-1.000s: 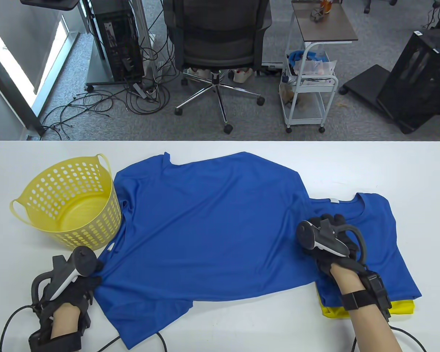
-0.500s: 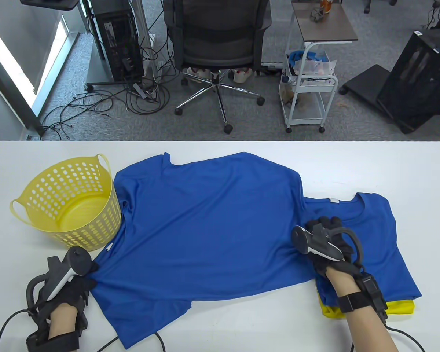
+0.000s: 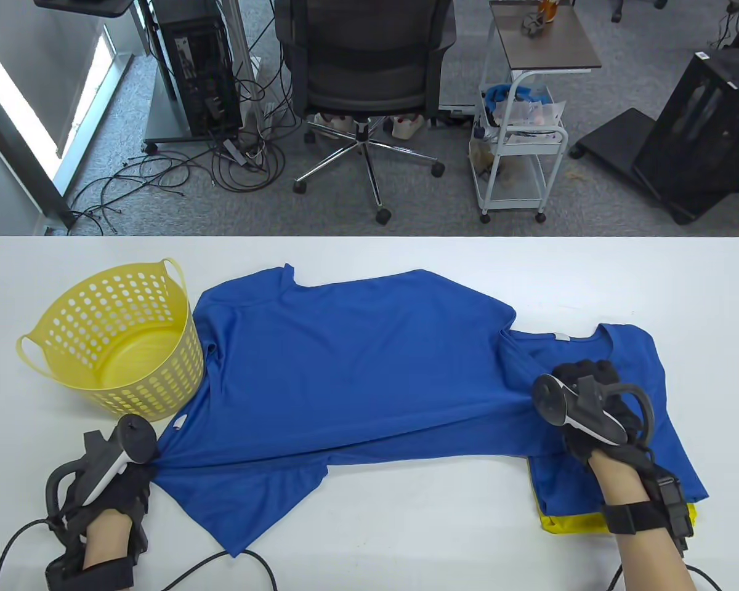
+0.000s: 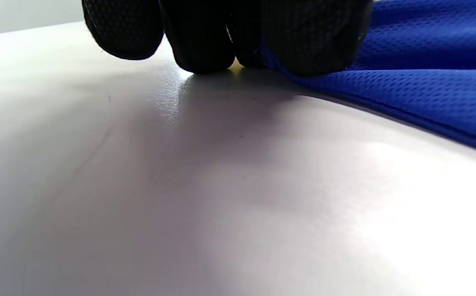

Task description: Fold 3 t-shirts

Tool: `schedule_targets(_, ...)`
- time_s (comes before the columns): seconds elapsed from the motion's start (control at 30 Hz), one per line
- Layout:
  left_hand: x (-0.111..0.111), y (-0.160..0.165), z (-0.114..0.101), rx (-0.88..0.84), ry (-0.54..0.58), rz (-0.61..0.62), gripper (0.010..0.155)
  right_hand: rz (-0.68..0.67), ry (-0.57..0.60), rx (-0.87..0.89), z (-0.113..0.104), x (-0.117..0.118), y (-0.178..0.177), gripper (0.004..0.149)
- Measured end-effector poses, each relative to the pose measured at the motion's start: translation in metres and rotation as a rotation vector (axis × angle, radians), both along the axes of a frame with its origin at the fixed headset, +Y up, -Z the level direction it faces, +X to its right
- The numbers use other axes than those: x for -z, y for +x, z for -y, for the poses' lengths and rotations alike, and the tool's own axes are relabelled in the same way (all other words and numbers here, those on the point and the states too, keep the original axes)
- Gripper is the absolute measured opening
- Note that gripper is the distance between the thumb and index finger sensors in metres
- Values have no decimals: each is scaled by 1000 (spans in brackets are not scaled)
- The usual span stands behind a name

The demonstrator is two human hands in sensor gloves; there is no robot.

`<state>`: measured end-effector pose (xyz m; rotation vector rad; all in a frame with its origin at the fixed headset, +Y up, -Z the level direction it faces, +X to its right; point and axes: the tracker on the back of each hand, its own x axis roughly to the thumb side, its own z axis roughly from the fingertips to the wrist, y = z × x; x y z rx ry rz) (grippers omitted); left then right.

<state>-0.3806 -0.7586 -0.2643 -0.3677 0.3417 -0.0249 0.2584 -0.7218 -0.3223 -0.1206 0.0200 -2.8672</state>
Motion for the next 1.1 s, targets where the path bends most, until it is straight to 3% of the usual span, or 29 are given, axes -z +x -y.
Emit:
schedule_targets(0.2, -2, -1, -1, -3, 18, 8, 43, 34, -111, 6, 22, -1, 13, 42)
schedule_targets(0.43, -3, -1, -2, -7, 31, 5, 44, 66, -61, 24, 21, -2, 18, 42)
schedule_targets(0.67, -3, -1, -6, -32, 44, 0, 44, 101, -91, 91, 19, 0, 28, 41)
schedule_targets(0.73, -8, -1, -27, -76, 203, 5, 43, 106, 85, 116, -4, -3, 29, 41)
schedule_targets(0.8, -25, 2, -59, -129, 514, 15, 43, 105, 406, 212, -39, -17, 31, 41)
schedule_targets(0.83, -38, 6, -75, -127, 735, 26, 43, 84, 563, 228, -55, -27, 32, 41)
schedule_targets(0.87, -42, 8, -81, -105, 791, 43, 43, 69, 597, 217, -61, -31, 32, 41)
schedule_targets(0.9, -48, 8, -85, -40, 801, 57, 43, 48, 581, 186, -67, -35, 32, 40)
schedule_targets(0.93, -48, 7, -83, -13, 760, 68, 43, 51, 485, 158, -66, -36, 33, 40)
schedule_targets(1.0, -43, 2, -70, -110, 490, 40, 43, 24, 193, 154, -53, -33, 34, 40)
schedule_targets(1.03, -40, 0, -60, -193, 334, 10, 44, 76, -12, 175, -39, -30, 36, 40)
schedule_targets(1.07, -39, 0, -54, -213, 291, -1, 46, 103, -128, 192, -30, -28, 37, 40)
schedule_targets(1.1, -36, 0, -51, -195, 322, 16, 46, 96, -165, 221, -21, -27, 40, 43)
